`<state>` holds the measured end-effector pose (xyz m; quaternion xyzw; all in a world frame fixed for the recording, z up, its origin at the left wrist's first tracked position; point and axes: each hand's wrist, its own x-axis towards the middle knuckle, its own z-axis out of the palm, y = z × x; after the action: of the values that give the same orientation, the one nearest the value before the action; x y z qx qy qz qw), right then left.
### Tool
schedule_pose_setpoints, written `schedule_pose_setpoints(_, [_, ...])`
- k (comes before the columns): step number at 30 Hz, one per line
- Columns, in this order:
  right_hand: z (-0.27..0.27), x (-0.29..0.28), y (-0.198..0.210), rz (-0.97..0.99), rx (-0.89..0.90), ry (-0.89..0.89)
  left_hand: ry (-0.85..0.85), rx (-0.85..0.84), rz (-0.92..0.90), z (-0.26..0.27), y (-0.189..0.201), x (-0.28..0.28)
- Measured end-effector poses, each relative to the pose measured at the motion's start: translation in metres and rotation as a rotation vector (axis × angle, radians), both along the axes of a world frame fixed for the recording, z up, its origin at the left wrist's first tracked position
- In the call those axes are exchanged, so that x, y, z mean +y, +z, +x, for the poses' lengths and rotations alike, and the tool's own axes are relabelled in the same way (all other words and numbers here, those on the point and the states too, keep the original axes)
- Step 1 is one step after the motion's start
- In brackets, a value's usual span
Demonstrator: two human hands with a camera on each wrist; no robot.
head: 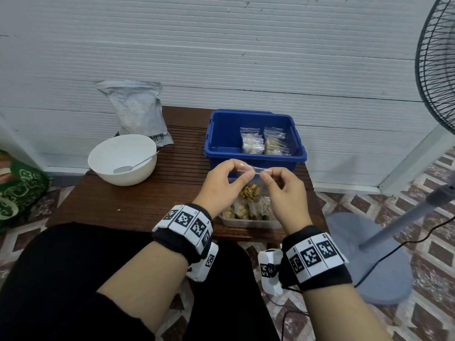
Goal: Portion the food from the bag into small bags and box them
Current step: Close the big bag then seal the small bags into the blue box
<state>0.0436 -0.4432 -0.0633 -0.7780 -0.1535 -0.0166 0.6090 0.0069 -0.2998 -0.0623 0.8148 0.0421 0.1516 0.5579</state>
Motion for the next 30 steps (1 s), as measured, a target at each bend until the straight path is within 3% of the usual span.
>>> schedule_pose_setpoints(6, [-0.003, 0.002, 0.0, -0.025, -0.022, 0.013, 0.02, 0.005, 0.048, 0.001, 0.001, -0.001])
schedule_pose_setpoints(17, [0.003, -0.004, 0.004, 0.008, 0.007, 0.053, 0.09, 0.016, -0.031, -0.004, 0.007, 0.008])
schedule_pose_setpoints(24, [0.016, -0.004, 0.012, -0.147, -0.132, 0.042, 0.04, 0.007, -0.031, 0.001, 0.018, 0.01])
schedule_pose_setpoints(30, [0.037, -0.006, 0.039, -0.325, -0.106, 0.183, 0.021, -0.016, -0.065, 0.008, 0.027, 0.02])
